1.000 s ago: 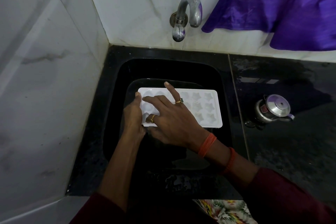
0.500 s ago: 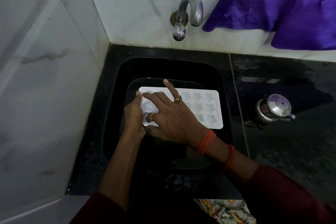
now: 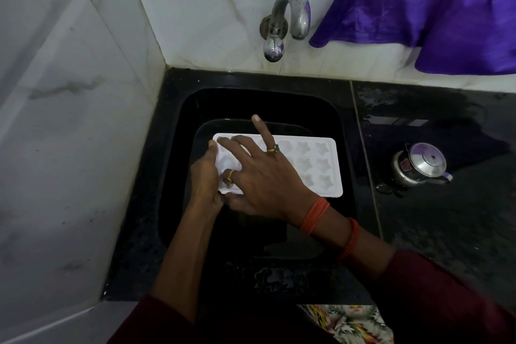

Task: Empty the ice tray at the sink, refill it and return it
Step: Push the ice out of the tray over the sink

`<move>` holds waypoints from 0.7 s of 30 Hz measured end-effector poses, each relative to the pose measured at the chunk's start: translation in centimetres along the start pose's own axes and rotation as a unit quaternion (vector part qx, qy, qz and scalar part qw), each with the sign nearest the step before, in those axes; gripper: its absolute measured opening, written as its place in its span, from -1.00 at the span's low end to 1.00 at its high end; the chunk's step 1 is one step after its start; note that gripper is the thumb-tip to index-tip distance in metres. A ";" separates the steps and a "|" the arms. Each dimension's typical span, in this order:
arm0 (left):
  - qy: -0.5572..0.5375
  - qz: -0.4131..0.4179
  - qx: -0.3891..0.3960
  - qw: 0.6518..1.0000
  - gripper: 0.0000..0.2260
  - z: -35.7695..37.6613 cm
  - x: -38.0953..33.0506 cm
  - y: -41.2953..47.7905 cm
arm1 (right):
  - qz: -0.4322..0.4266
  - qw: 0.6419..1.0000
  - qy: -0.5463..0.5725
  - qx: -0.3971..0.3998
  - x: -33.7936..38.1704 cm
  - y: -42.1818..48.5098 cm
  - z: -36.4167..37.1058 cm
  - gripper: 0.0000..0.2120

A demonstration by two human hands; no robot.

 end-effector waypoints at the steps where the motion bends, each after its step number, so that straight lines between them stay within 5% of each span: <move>1: 0.001 0.001 0.001 1.000 -0.64 0.0 0.0 0.0 | 0.002 1.000 -0.004 0.000 0.0 0.0 0.0 -0.60; 9: 0.004 0.008 0.005 1.000 -0.50 0.0 -0.1 0.0 | 0.006 1.000 -0.015 0.009 0.2 -0.2 0.2 -0.59; 21: -0.023 0.012 0.021 0.999 -0.66 0.4 -0.3 0.0 | 0.020 1.000 -0.003 -0.002 0.2 0.0 0.3 -0.64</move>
Point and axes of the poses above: each hand's wrist, its own y-axis towards the middle knuckle, its own z-axis out of the palm, x = y × z, the point moved 6 cm from there along y, towards the middle knuckle, and after that the axes turned 12 degrees about -x, right-handed, at the moved point
